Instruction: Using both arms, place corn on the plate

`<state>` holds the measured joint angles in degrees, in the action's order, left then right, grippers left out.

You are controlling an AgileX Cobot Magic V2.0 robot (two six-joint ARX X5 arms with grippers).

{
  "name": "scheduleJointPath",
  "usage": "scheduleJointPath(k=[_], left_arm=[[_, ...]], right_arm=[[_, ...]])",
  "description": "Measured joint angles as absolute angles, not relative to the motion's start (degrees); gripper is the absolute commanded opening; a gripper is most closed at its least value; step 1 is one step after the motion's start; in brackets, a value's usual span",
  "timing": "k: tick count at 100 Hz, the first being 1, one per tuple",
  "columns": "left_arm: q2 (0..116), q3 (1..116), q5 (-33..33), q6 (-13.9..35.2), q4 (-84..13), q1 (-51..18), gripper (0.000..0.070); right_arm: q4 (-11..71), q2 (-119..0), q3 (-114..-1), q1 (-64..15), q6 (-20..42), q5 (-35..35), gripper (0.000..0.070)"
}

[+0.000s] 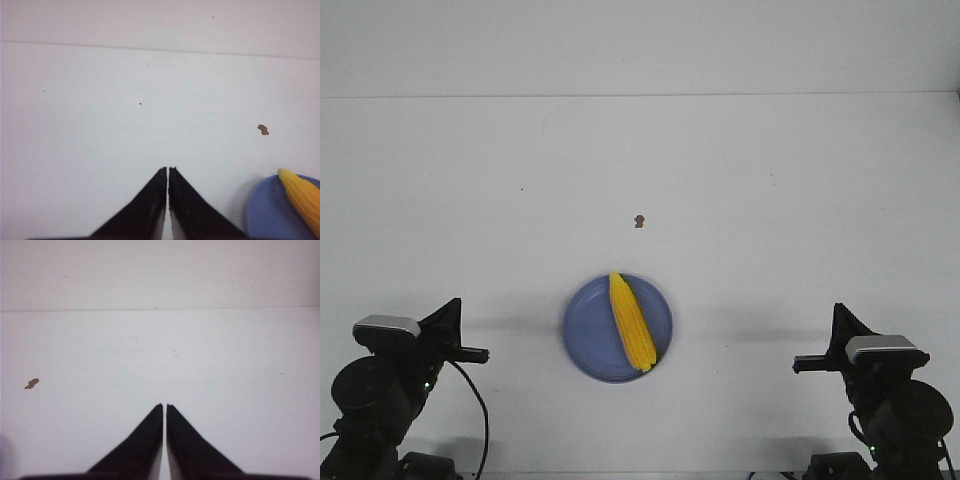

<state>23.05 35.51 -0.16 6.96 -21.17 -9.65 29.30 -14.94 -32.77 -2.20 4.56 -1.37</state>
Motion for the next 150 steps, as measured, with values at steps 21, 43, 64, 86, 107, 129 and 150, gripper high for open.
scheduleJointPath(k=[21,43,64,86,107,129,150], left_arm=[[22.94,35.51,0.1,6.94,-17.5,-9.65,0.0006],[21.06,33.45,0.1,6.92,-11.49,-9.65,0.0006],[13.78,23.53,0.12,6.92,-2.85,-8.99,0.0006],[4.73,14.17,0.12,6.94,-1.26,-7.33,0.0006],[0.23,9.3,0.14,6.96,-0.51,-6.59,0.0006],[0.3,5.15,0.12,6.96,3.73,-5.85,0.0006],[0.34,1.93,0.12,7.01,10.13,-5.58,0.0006]], right_arm=[[29.3,-14.94,-32.77,-2.2,4.56,-1.37,0.0016],[29.3,-14.94,-32.77,-2.2,4.56,-1.37,0.0016],[29.3,-14.94,-32.77,-2.2,4.56,-1.37,0.0016],[29.3,-14.94,-32.77,-2.2,4.54,-1.37,0.0016],[29.3,-14.94,-32.77,-2.2,4.54,-1.37,0.0016],[29.3,-14.94,-32.77,-2.2,4.56,-1.37,0.0016],[29.3,-14.94,-32.77,-2.2,4.56,-1.37,0.0016]])
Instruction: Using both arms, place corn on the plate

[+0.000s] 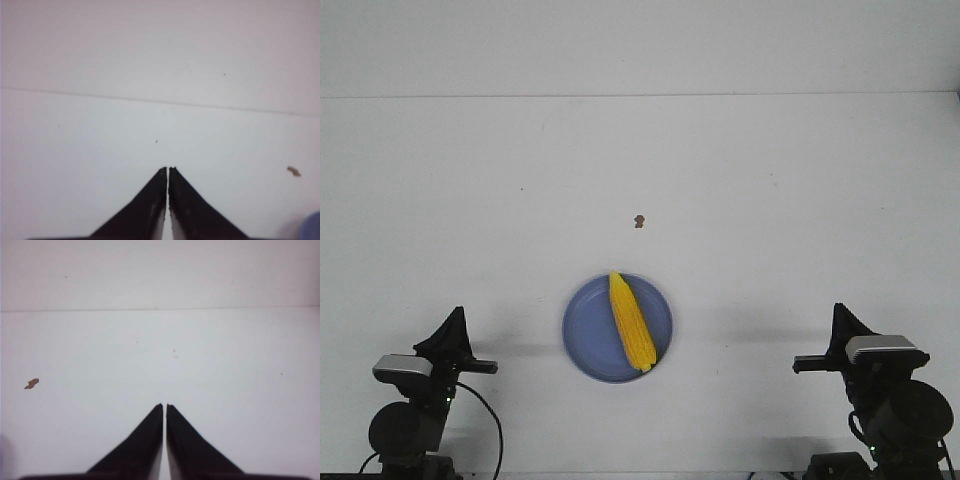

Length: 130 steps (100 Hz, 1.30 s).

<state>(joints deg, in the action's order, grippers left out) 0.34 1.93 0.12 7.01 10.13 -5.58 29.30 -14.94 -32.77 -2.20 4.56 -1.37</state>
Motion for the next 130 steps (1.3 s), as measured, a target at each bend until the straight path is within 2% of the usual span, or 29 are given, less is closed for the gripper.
scheduleJointPath(k=[130], left_arm=[[0.25,1.93,0.14,7.01,11.27,-5.5,0.0006]], right_arm=[[29.3,-14.81,-32.77,-2.2,4.51,-1.37,0.0016]])
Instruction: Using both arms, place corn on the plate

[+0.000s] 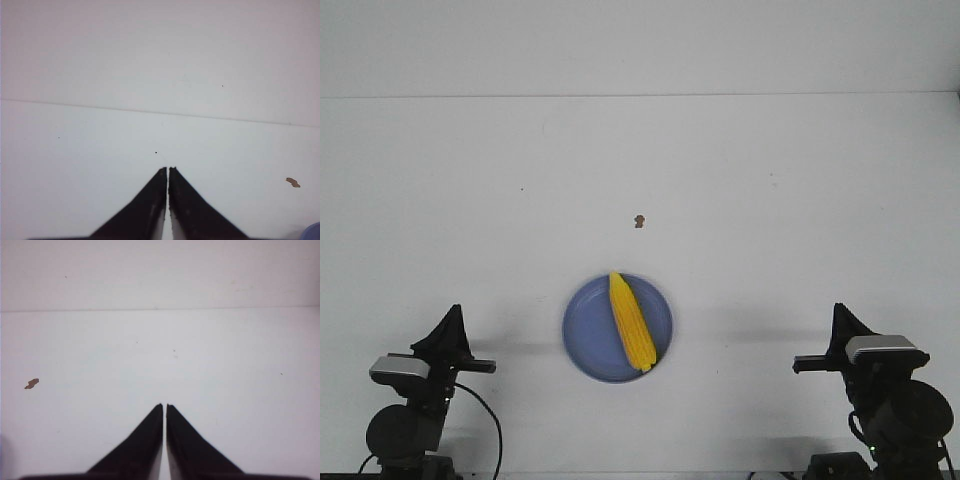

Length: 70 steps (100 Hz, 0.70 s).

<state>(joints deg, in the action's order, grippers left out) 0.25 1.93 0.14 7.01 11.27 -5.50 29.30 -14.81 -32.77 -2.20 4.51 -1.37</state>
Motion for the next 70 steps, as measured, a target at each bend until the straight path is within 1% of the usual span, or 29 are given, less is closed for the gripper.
scheduleJointPath(k=[21,40,60,70], left_arm=[[0.25,1.93,0.14,7.01,11.25,-5.48,0.0006],[0.25,1.93,0.14,7.01,11.25,-5.48,0.0006],[0.25,1.93,0.14,7.01,11.25,-5.5,0.0006],[0.25,1.93,0.14,7.01,11.22,-5.48,0.0006]], right_arm=[[28.56,-10.39,-31.99,-2.2,3.77,-1.34,0.0016],[25.3,-5.41,-27.0,-2.2,3.16,-1.32,0.0016],[19.05,-0.23,-21.23,-2.2,2.72,-1.32,0.0016],[16.27,-0.1,-19.05,-2.2,2.7,-1.34,0.0016]])
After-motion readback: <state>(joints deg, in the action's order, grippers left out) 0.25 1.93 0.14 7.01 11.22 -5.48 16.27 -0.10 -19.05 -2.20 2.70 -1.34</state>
